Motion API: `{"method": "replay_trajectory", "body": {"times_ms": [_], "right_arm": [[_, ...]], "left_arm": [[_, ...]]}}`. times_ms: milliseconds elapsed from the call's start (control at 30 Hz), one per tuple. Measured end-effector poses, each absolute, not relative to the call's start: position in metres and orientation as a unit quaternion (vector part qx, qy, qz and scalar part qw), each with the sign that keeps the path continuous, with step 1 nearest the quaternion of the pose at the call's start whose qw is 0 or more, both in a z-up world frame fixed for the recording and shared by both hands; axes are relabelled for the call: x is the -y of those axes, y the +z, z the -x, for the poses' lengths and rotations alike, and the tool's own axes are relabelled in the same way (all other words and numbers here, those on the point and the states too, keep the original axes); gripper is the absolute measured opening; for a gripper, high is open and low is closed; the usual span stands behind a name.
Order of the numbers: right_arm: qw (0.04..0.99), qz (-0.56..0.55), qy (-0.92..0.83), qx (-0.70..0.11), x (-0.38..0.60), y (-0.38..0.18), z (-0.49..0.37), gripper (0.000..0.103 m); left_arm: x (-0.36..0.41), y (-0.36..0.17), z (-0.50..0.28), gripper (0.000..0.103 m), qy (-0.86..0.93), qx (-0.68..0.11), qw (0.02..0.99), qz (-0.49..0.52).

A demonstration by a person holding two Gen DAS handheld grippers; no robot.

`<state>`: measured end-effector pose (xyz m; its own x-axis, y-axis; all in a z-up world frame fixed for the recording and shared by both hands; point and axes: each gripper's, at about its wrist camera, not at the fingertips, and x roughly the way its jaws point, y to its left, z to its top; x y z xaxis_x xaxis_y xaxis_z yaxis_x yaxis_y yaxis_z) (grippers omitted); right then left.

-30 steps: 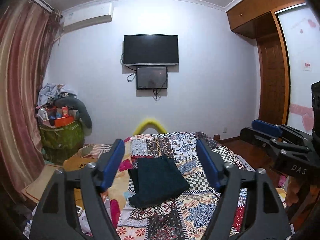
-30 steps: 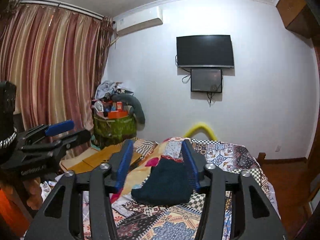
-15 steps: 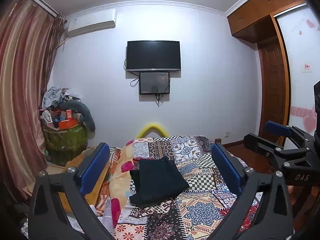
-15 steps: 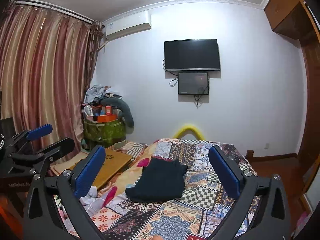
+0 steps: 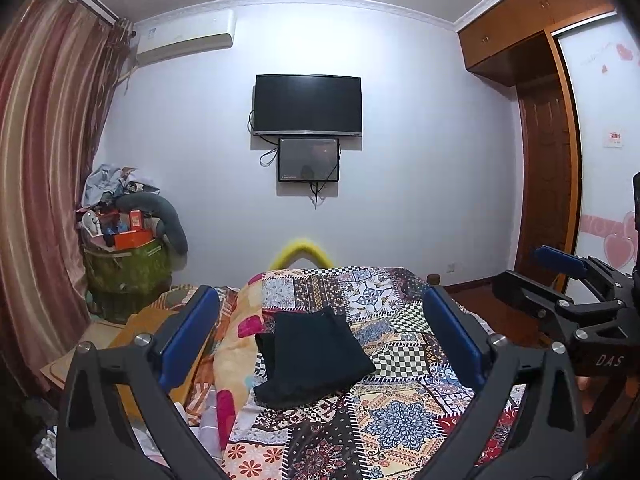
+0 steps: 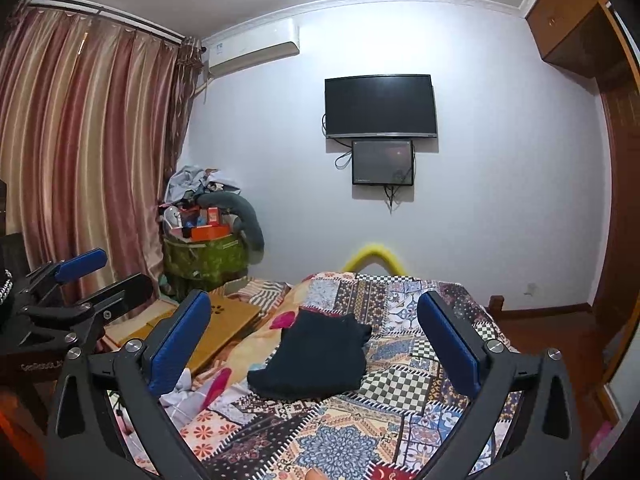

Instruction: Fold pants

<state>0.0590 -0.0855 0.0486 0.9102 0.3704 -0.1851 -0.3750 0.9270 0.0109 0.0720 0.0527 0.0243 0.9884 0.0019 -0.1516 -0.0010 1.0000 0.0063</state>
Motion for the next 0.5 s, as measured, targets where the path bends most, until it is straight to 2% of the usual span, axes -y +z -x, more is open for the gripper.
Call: {"method": "replay_trajectory", "body": {"times_ms": [500], "right_arm": [[0.976, 0.003, 0.189, -0.109, 0.0874, 0.0488, -0.0618, 0.102]], "left_arm": [[-0.0525, 0.0169, -0.0746, 0.103, 0.002, -0.084, 0.996, 0.005]]}}
